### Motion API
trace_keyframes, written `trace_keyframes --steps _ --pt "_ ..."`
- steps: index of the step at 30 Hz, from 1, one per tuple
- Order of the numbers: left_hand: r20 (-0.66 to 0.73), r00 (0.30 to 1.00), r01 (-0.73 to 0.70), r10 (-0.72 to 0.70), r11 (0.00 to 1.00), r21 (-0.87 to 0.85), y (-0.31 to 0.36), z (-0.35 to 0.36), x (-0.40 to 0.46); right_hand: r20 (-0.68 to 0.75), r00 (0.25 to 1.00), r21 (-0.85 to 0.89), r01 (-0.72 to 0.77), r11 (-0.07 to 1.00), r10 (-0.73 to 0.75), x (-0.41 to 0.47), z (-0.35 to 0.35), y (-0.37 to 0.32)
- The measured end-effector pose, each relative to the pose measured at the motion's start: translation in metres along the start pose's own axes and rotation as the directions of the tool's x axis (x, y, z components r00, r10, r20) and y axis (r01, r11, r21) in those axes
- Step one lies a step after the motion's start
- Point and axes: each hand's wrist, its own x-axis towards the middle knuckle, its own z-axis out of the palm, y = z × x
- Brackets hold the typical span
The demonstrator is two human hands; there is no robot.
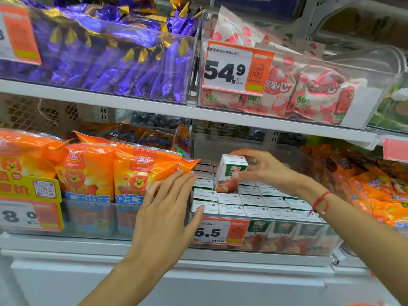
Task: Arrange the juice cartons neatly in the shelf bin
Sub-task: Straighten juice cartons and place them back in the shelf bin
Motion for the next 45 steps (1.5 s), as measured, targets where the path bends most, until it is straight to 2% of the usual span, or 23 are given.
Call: trace_keyframes --steps 7,11,16,20,25,27,31,36,40,45 --pt "0.034 0.999 0.023 -0.022 0.999 -0.023 0.001 -0.001 0.0 0.022 1.0 -0.042 -0.012 0.999 0.013 -0.002 0.001 0.0" --pt "0.04 0.999 0.03 -0.029 0.999 -0.036 0.001 -0.002 0.0 0.008 0.999 -0.342 0.042 0.939 -0.042 -0.003 0.027 0.01" --pt "0.038 0.999 0.032 -0.031 0.999 -0.038 0.001 -0.001 -0.001 0.087 0.994 -0.542 -0.005 0.84 0.062 -0.009 0.046 0.037" --pt "0.035 0.999 0.036 -0.034 0.998 -0.058 0.001 -0.001 0.0 0.145 0.984 -0.616 0.007 0.788 0.105 -0.006 0.043 0.041" --pt "0.026 0.999 0.033 -0.031 0.997 -0.067 0.001 -0.001 0.0 0.047 0.999 -0.674 0.016 0.739 0.021 0.013 0.029 0.027" --pt "0.034 0.999 0.03 -0.027 0.997 -0.071 0.001 -0.002 0.0 0.036 0.998 -0.729 -0.011 0.684 0.055 0.029 0.025 0.02" --pt "0.031 0.999 0.027 -0.025 0.997 -0.072 0.0 -0.002 0.0 0.122 0.976 -0.818 -0.004 0.575 0.181 0.055 0.02 0.008" --pt "0.02 0.999 0.033 -0.032 0.995 -0.094 0.001 -0.001 0.0 0.174 0.947 -0.817 -0.014 0.576 0.27 0.072 0.015 -0.004" --pt "0.019 0.999 0.036 -0.034 0.994 -0.105 0.001 -0.001 0.0 0.19 0.924 -0.848 -0.016 0.53 0.332 0.08 0.014 -0.004" --pt "0.014 1.0 0.026 -0.025 0.994 -0.11 0.001 0.0 0.0 0.199 0.928 -0.869 0.019 0.495 0.314 0.081 0.014 0.001"
